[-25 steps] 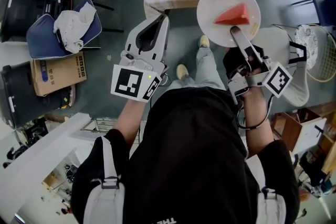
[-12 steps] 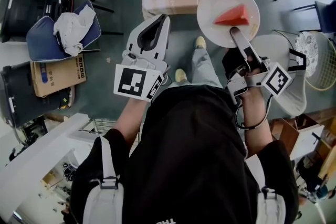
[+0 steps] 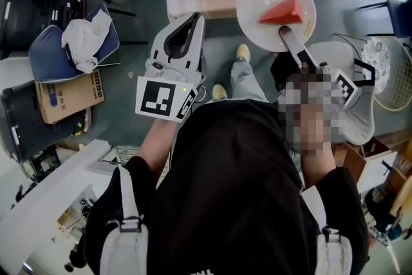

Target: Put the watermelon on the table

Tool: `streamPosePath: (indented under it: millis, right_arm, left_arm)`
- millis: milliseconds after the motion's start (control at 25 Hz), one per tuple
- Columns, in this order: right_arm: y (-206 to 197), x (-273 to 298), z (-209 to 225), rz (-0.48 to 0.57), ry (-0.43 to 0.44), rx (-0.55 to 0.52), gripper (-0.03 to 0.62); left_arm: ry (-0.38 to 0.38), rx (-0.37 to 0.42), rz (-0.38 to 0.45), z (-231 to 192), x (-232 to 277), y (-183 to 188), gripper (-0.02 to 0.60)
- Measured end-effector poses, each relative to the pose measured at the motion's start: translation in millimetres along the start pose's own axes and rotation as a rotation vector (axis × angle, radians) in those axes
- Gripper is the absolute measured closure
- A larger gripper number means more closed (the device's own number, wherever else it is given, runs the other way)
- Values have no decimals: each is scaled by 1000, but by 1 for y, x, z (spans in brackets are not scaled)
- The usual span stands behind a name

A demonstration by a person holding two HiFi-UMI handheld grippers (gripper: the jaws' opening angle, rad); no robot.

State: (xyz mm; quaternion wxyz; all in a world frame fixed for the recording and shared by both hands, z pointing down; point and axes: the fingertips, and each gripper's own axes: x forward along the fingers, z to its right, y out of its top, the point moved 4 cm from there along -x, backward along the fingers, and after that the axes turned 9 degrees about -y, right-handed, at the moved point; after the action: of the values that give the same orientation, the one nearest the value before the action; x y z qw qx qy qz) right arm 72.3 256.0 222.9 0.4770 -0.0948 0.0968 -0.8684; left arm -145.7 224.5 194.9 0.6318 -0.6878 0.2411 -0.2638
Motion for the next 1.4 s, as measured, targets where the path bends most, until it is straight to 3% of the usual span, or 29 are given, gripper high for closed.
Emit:
streamPosePath:
  millis: [800, 1400]
  right_arm:
    - [90, 79, 30, -35, -1, 44, 563]
    - [133, 103, 45, -70, 7, 39, 563]
  left_arm:
    - [14, -35, -65, -51, 105, -3, 574]
    - [43, -37, -71, -62, 150, -4, 574]
